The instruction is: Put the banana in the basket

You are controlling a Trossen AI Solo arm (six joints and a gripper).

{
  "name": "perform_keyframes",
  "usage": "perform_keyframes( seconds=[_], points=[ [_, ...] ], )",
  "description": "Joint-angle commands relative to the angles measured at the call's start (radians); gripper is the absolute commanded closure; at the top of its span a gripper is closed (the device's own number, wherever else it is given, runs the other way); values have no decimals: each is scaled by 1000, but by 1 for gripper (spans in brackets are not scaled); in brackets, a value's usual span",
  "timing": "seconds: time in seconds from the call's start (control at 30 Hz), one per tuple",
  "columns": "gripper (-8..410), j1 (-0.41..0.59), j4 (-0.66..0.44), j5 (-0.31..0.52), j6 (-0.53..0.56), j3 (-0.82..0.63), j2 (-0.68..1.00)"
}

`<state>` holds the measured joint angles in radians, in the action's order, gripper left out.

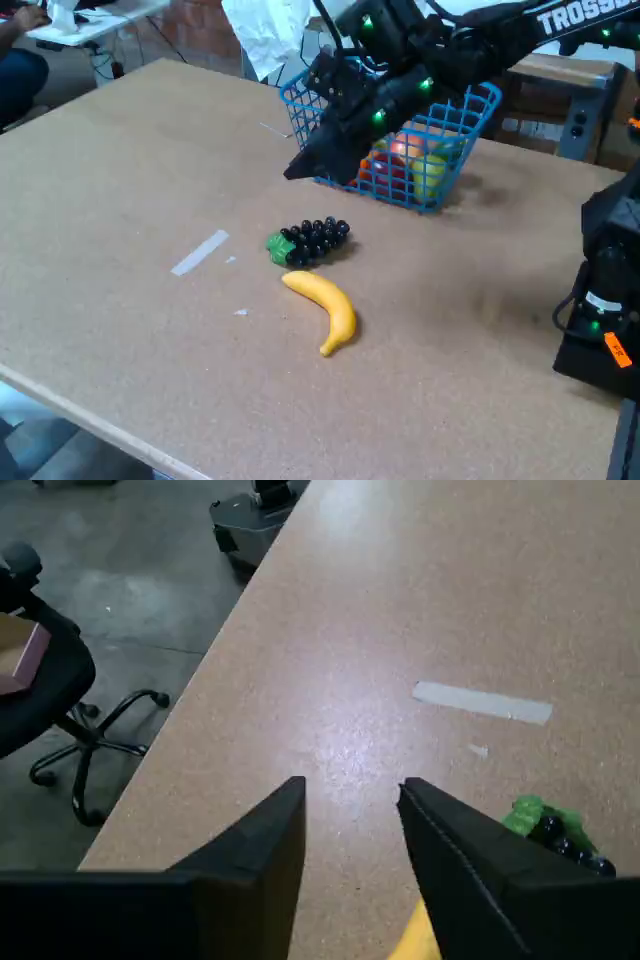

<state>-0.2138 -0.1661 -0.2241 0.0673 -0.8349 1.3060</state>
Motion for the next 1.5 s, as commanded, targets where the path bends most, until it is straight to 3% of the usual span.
perform_keyframes(
  seconds=[0.0,0.17,0.53,0.9,1.1,1.2,1.37,1.47],
  points=[
    [177,-2,-54,0,57,-1,-2],
    [132,-2,-188,21,118,-1,-4],
    [130,-5,-437,25,217,-1,-5],
    [130,-10,-479,23,277,10,15],
    [130,-13,-478,22,285,11,118],
    [130,-14,-438,21,285,11,177],
    [130,-16,-325,-78,310,11,266],
    [130,-17,-279,-85,326,11,308]
  ],
)
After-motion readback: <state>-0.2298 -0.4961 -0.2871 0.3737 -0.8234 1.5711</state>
